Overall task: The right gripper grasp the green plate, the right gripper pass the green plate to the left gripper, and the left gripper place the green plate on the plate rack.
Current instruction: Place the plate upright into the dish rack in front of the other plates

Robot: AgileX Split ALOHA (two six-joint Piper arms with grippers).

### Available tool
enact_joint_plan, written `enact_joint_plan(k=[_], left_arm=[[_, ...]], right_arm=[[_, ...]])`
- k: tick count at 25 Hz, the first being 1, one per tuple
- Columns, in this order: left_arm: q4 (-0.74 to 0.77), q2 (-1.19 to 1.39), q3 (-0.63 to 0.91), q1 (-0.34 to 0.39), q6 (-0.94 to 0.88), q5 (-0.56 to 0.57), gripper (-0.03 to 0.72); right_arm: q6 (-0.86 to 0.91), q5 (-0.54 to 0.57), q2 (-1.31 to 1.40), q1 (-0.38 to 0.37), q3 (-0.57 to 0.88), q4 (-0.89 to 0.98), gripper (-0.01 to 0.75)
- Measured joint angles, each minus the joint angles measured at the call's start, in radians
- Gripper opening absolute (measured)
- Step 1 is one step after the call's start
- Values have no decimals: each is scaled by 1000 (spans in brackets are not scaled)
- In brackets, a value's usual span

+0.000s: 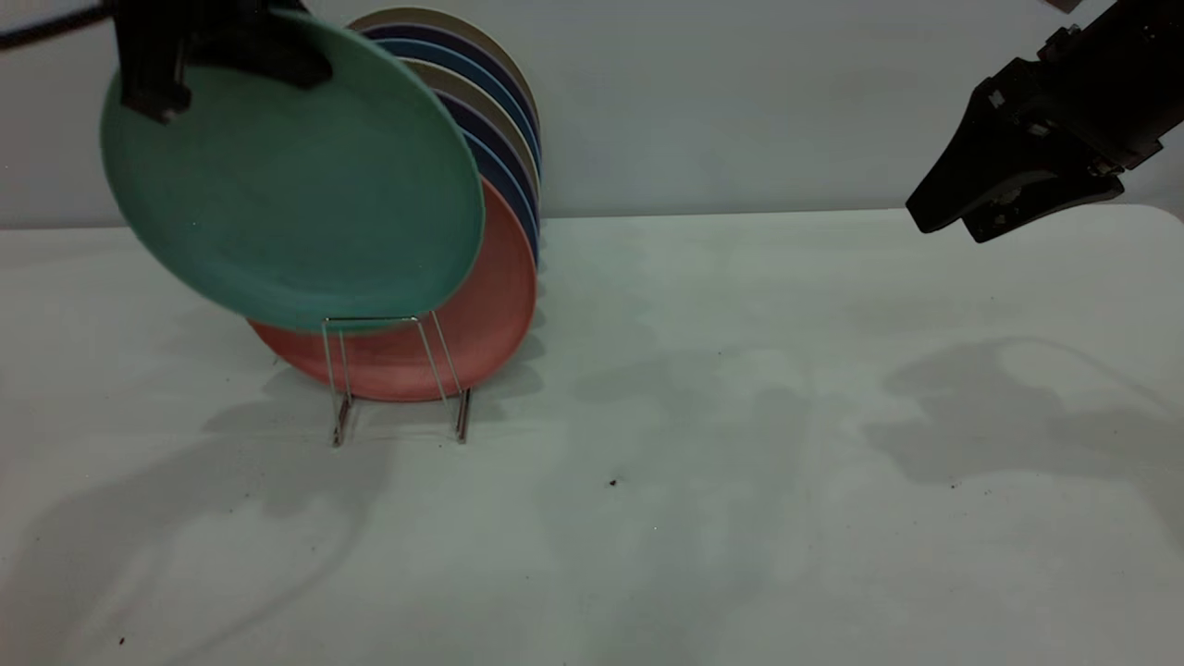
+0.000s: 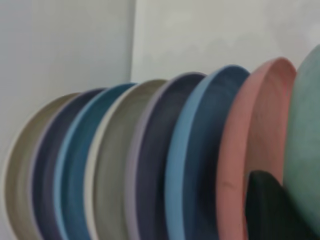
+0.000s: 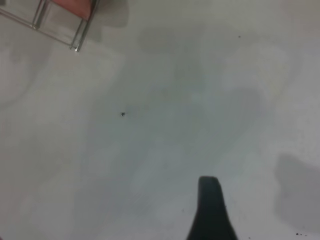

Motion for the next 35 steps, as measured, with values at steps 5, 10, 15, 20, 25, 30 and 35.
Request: enact_joint_plan(k=[5,10,15,20,25,30,35], left_arm=[[-1,36,0,0,0,0,103],[-6,77,-5,0,0,0,103],[-67,118,-7,0,0,-20,103],[-103,129,-7,0,0,-5,174],[-107,129,-7,0,0,26,357],[-109,115,-7,0,0,71,421],[-101,32,-7,0,-4,164,426]], right_arm=[[0,0,0,0,0,0,575],[0,0,0,0,0,0,575],[0,0,0,0,0,0,575],[0,0,0,0,0,0,575],[0,0,0,0,0,0,574],[0,0,0,0,0,0,574],[0,0,0,0,0,0,574]])
